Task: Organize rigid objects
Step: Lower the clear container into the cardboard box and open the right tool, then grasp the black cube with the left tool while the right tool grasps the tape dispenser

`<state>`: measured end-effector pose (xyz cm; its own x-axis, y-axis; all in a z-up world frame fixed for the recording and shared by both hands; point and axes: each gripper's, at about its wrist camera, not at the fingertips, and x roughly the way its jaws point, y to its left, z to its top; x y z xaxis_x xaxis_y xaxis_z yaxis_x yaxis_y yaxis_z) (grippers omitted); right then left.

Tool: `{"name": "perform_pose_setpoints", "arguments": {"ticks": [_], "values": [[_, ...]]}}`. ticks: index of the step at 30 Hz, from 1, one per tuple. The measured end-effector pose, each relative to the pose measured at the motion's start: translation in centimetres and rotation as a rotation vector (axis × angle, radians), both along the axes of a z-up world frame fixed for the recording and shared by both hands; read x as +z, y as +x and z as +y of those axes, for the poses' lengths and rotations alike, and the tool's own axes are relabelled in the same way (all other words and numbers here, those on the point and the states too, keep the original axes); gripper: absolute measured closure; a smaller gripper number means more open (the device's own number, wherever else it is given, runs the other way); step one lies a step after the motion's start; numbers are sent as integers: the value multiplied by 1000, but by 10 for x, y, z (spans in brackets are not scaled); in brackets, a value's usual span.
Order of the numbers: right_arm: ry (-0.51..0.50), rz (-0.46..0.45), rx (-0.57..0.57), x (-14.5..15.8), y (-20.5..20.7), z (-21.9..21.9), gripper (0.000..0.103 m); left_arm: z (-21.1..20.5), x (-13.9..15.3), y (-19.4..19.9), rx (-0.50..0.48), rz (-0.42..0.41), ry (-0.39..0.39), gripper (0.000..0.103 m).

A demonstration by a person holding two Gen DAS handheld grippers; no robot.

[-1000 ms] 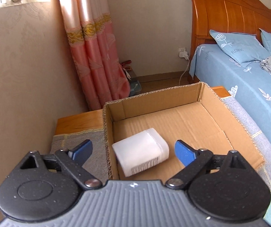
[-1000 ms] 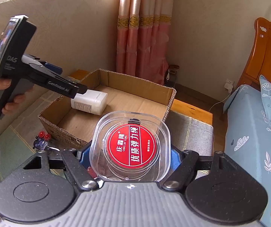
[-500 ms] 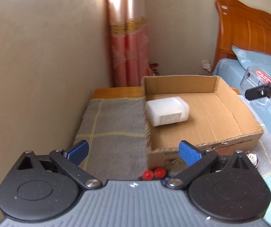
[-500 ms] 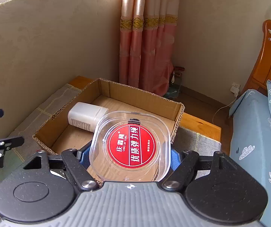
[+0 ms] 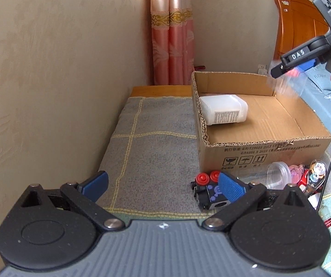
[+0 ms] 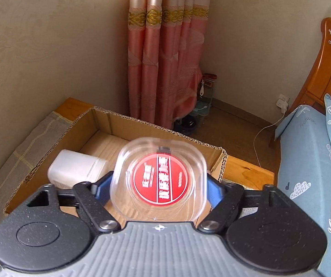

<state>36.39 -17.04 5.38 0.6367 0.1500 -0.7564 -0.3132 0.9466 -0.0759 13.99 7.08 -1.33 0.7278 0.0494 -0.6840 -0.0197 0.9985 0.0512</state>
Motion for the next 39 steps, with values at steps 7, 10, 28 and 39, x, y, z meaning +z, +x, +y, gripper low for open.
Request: {"name": "perform_pose_setpoints", "arguments": {"ticks": [7, 10, 28, 39], "values": [[27, -25, 13, 10, -26, -8, 0, -4, -2, -5, -20, 11, -9, 2], [35, -26, 10, 12, -42, -11, 0, -8, -2, -8, -35, 15, -10, 2], [68, -49, 15, -18, -160, -18, 0, -21, -10, -24, -85, 36, 2, 2], [109, -104, -151, -69, -230, -25, 0, -16, -42, -5, -107, 90, -31, 2]]}}
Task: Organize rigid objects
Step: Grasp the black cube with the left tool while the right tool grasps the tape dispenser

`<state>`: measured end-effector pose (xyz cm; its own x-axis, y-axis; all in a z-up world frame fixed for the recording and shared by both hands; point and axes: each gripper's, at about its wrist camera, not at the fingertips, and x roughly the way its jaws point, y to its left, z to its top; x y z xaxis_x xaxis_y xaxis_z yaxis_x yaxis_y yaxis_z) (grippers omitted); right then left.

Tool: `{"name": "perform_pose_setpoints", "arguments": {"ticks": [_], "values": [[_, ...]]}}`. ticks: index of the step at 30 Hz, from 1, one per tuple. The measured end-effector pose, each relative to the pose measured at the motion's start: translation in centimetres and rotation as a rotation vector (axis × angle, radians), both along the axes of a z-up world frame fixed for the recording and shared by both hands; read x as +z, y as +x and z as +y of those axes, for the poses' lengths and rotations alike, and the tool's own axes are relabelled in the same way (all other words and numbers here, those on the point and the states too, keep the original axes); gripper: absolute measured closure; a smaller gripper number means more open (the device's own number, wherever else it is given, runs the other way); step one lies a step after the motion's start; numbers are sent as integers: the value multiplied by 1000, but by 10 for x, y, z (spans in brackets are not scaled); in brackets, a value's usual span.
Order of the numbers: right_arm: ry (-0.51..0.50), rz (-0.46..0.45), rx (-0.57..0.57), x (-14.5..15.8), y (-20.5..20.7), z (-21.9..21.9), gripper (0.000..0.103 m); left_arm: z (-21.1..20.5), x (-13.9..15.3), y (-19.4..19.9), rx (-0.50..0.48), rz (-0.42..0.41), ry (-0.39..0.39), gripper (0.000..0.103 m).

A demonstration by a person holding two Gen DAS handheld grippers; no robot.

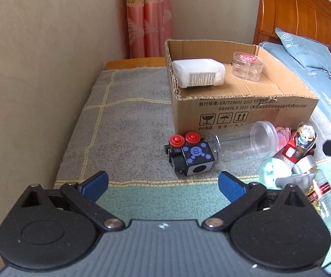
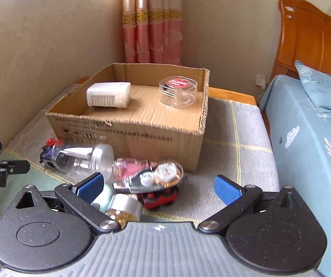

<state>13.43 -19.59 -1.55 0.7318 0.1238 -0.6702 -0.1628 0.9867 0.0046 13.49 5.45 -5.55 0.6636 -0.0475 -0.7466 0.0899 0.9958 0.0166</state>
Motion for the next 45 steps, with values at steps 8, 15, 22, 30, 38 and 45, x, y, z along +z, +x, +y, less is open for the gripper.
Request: {"name": "perform_pose_setpoints", "arguments": {"ticks": [8, 15, 22, 30, 38, 45], "values": [[36, 23, -56, -12, -17, -6, 0, 4, -18, 24, 30, 14, -30, 2], [42, 31, -62, -11, -14, -9, 0, -3, -24, 39, -8, 20, -47, 2], [25, 34, -30, -9, -8, -5, 0, -6, -32, 52, -6, 44, -49, 2], [-24, 62, 78, -16, 10, -2, 0, 9, -34, 43, 33, 37, 0, 2], [-59, 89, 199, -23, 37, 1, 0, 10, -36, 44, 1, 16, -14, 4], [-76, 101, 261, -26, 46, 3, 0, 3, -36, 48, -63, -15, -4, 10]]}}
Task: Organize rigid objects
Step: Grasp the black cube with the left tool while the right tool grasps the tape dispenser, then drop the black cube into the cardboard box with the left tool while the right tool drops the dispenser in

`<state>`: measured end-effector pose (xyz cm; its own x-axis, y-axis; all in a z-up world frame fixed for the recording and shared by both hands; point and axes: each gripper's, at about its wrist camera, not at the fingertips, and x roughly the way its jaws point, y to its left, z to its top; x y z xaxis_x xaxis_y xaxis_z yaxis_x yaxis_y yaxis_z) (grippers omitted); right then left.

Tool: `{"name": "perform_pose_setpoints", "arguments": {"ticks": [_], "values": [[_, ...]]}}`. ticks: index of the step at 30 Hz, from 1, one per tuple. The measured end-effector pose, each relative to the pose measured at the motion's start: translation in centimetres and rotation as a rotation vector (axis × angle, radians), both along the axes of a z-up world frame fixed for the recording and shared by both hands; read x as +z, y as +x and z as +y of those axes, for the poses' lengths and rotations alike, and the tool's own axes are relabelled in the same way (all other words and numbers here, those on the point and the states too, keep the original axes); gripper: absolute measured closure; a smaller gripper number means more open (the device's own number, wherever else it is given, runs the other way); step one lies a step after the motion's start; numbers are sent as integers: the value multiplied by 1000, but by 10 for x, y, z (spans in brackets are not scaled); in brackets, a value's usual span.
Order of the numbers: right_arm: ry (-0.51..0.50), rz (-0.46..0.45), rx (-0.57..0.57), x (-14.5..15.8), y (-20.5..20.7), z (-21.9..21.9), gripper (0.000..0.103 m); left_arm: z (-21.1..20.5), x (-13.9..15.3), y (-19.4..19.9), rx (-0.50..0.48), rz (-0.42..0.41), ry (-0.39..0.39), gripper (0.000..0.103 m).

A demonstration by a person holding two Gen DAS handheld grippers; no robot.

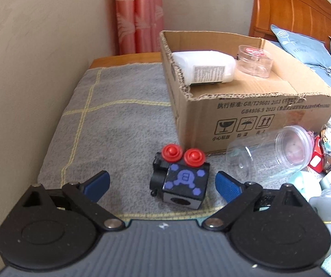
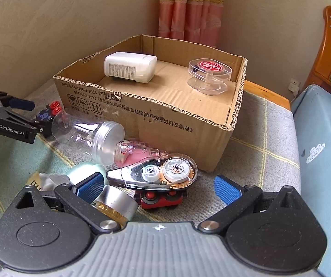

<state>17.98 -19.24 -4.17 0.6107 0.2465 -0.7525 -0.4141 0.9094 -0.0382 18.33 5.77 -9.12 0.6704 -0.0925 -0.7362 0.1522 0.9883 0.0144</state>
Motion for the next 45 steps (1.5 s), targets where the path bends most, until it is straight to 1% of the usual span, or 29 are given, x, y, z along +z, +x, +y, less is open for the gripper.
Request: {"name": "perform_pose_setpoints", "arguments": {"ticks": [2, 3, 6, 9, 15, 18, 20, 21, 22, 31, 37, 45], "values": [[-5, 0, 15, -1, 1, 1, 0, -3, -1, 1, -32, 5, 6, 29], [-10, 1, 20, -2, 2, 2, 0, -5, -2, 2, -52, 11, 7, 33], [-19, 3, 34, -5, 6, 3, 0, -10, -3, 3, -72, 1, 32, 34], [-26, 7, 37, -7, 11, 4, 0, -11, -2, 4, -75, 2, 24, 36], [-37, 1, 51, -9, 14, 8, 0, -12, -2, 7, -81, 1, 22, 36], [-32, 2, 55, -8, 15, 8, 3, -12, -3, 8, -81, 2, 18, 37], [-28, 7, 57, -9, 16, 8, 9, -12, -2, 8, -87, 1, 15, 43], [-23, 8, 58, -8, 16, 8, 10, -11, -2, 8, -91, 3, 11, 45], [-24, 8, 55, -8, 16, 8, 10, -11, -2, 8, -94, 8, 3, 49], [-11, -4, 50, -2, 12, 6, 10, -11, 3, 5, -103, 24, 5, 50], [-4, -20, 60, 8, 4, 6, 10, -11, 22, -8, -118, 10, 13, 50], [4, -57, 77, 34, -7, 1, 10, -18, 67, -26, -180, -59, 22, 50]]}}
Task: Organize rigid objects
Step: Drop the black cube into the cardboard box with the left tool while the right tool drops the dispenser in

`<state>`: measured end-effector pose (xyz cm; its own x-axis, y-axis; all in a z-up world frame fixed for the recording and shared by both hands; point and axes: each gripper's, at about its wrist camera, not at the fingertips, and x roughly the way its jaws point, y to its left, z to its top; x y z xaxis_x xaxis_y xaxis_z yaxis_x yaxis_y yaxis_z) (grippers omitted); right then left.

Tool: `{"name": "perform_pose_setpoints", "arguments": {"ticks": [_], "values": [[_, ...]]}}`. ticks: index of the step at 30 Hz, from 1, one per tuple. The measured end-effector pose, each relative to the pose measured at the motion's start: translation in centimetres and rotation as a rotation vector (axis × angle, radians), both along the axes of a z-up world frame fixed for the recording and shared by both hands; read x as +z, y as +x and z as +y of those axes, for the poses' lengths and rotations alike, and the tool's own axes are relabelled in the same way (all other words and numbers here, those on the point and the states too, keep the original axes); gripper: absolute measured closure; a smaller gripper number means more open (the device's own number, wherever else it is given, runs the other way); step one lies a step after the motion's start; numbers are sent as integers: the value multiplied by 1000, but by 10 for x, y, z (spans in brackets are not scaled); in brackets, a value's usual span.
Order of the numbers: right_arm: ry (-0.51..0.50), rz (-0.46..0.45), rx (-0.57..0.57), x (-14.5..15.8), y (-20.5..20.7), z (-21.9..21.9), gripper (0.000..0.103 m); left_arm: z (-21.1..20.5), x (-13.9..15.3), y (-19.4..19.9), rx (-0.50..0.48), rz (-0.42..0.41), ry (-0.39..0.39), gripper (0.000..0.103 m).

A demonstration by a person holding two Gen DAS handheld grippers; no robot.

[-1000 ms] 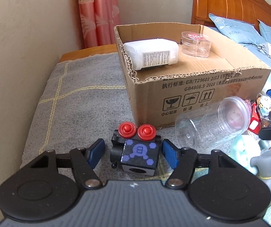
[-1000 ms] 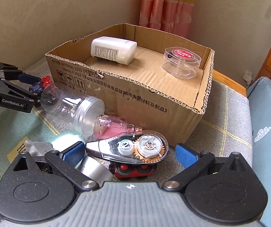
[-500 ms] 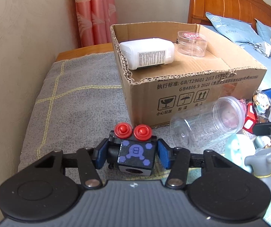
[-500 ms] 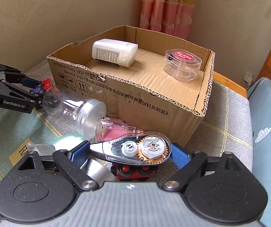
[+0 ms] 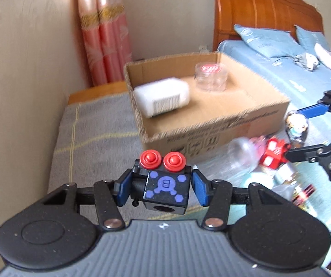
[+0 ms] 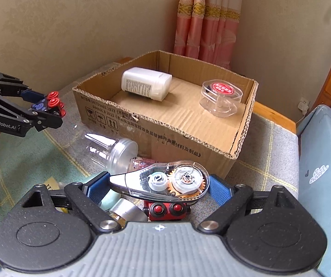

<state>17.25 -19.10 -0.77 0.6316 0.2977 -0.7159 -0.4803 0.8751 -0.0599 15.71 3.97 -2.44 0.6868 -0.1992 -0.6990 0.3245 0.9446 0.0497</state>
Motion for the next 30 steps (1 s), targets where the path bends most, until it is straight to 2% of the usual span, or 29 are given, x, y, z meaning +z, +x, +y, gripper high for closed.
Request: {"name": "perform_pose_setpoints", "arguments": {"ticks": [4, 10, 18, 19, 20, 21, 22, 23, 30], "values": [[-1, -32, 10, 14, -4, -2, 10, -10, 24, 0, -40, -59, -5, 50], [6, -69, 12, 30, -4, -3, 10, -28, 45, 25, -81, -132, 8, 50], [17, -103, 4, 41, 1, -2, 10, -40, 44, 68, -49, -151, -1, 49], [17, -104, 6, 42, 1, -2, 10, -40, 43, 71, -36, -159, 0, 48], [15, -104, 7, 42, 2, -1, 10, -40, 41, 72, -22, -176, 9, 38], [12, -105, 6, 42, 2, -1, 10, -40, 39, 72, -14, -185, 21, 28], [10, -105, 7, 41, 3, 0, 10, -41, 37, 72, -7, -184, 32, 7], [10, -104, 8, 41, 4, 0, 10, -40, 36, 69, 2, -189, 36, 4], [11, -96, 2, 42, 8, 1, 10, -23, 31, 47, 15, -130, -24, 3]]}}
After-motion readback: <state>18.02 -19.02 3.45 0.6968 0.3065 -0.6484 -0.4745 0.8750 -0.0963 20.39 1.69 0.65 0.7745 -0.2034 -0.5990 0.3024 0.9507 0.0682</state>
